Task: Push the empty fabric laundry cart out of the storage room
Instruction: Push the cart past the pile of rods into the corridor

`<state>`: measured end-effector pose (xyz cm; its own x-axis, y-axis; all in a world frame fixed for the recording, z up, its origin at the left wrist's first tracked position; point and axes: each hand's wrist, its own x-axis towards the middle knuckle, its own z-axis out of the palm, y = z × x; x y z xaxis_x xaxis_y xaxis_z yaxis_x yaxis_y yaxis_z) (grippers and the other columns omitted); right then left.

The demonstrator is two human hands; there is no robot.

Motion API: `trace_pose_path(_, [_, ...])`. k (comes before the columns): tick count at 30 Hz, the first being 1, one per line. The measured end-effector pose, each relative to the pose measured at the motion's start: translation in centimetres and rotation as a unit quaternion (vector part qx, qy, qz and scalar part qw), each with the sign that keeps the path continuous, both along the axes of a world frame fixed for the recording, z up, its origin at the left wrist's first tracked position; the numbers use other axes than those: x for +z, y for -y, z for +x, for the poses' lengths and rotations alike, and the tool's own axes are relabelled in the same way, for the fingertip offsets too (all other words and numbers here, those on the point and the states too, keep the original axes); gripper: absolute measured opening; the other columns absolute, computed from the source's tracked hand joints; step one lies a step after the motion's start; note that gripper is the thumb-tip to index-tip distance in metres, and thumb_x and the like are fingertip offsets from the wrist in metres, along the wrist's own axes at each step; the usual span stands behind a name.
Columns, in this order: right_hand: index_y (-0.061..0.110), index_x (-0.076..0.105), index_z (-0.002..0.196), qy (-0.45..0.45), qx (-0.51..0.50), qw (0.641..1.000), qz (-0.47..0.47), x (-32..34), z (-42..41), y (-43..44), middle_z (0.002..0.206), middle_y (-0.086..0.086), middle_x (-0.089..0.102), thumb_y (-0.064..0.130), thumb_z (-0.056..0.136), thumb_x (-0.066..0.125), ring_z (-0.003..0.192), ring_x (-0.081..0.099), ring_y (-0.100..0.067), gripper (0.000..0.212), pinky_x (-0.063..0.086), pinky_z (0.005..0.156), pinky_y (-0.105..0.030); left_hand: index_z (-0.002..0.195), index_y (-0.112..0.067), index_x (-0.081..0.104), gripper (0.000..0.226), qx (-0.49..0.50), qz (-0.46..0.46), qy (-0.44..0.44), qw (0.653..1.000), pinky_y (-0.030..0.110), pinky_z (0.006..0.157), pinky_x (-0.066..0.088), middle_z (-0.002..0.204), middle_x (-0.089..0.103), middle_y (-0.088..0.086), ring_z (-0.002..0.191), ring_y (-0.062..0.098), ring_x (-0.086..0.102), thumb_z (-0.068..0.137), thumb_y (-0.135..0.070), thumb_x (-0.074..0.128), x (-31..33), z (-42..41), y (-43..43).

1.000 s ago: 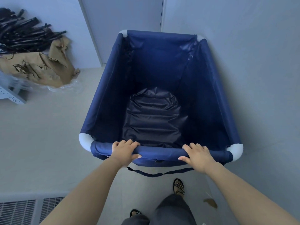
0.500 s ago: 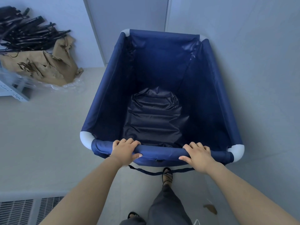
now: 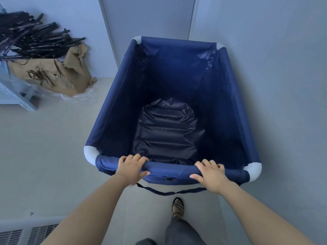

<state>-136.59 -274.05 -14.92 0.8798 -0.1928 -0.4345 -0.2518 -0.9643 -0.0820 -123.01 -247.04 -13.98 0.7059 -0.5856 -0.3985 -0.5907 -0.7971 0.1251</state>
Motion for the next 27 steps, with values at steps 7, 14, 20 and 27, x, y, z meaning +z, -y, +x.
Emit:
trace_pose_path(7, [0.029, 0.041, 0.122, 0.001, 0.009, 1.0, 0.009, -0.1, 4.5, 3.4, 0.113, 0.005, 0.048, 0.066, 0.088, 0.028, 0.102, 0.042, -0.019, 0.052, 0.028, 0.092, -0.04, 0.133, -0.033, 0.035, 0.045, 0.013, 0.026, -0.001, 1.0, 0.036, 0.106, 0.024, 0.128, 0.047, -0.007, 0.12, 0.017, 0.043, 0.093, -0.055, 0.038, 0.1, 4.0, 3.3])
trace_pose_path(14, [0.029, 0.042, 0.121, -0.005, 0.019, 1.0, 0.024, 0.1, 8.5, 6.5, 0.113, 0.005, 0.05, 0.067, 0.088, 0.029, 0.104, 0.043, -0.02, 0.052, 0.028, 0.091, -0.04, 0.133, -0.033, 0.034, 0.045, 0.029, 0.049, -0.004, 0.998, 0.037, 0.106, 0.025, 0.128, 0.047, -0.006, 0.121, 0.018, 0.043, 0.094, -0.054, 0.036, 0.1, 6.9, 6.0])
trace_pose_path(20, [0.029, 0.043, 0.121, -0.002, 0.035, 0.999, 0.029, 0.5, 11.1, 8.7, 0.112, 0.005, 0.052, 0.065, 0.088, 0.031, 0.102, 0.046, -0.019, 0.051, 0.028, 0.092, -0.04, 0.133, -0.034, 0.035, 0.045, 0.053, 0.037, 0.001, 0.998, 0.037, 0.105, 0.026, 0.127, 0.048, -0.007, 0.118, 0.017, 0.044, 0.093, -0.055, 0.036, -0.3, 8.3, 7.7])
trace_pose_path(27, [0.028, 0.042, 0.121, -0.006, 0.067, 0.998, 0.003, 1.0, 13.1, 10.6, 0.112, 0.003, 0.053, 0.066, 0.089, 0.029, 0.1, 0.048, -0.021, 0.052, 0.031, 0.092, -0.04, 0.132, -0.036, 0.036, 0.045, 0.087, 0.011, -0.007, 0.996, 0.036, 0.105, 0.024, 0.127, 0.047, -0.01, 0.117, 0.017, 0.043, 0.092, -0.057, 0.038, -0.5, 8.6, 8.9])
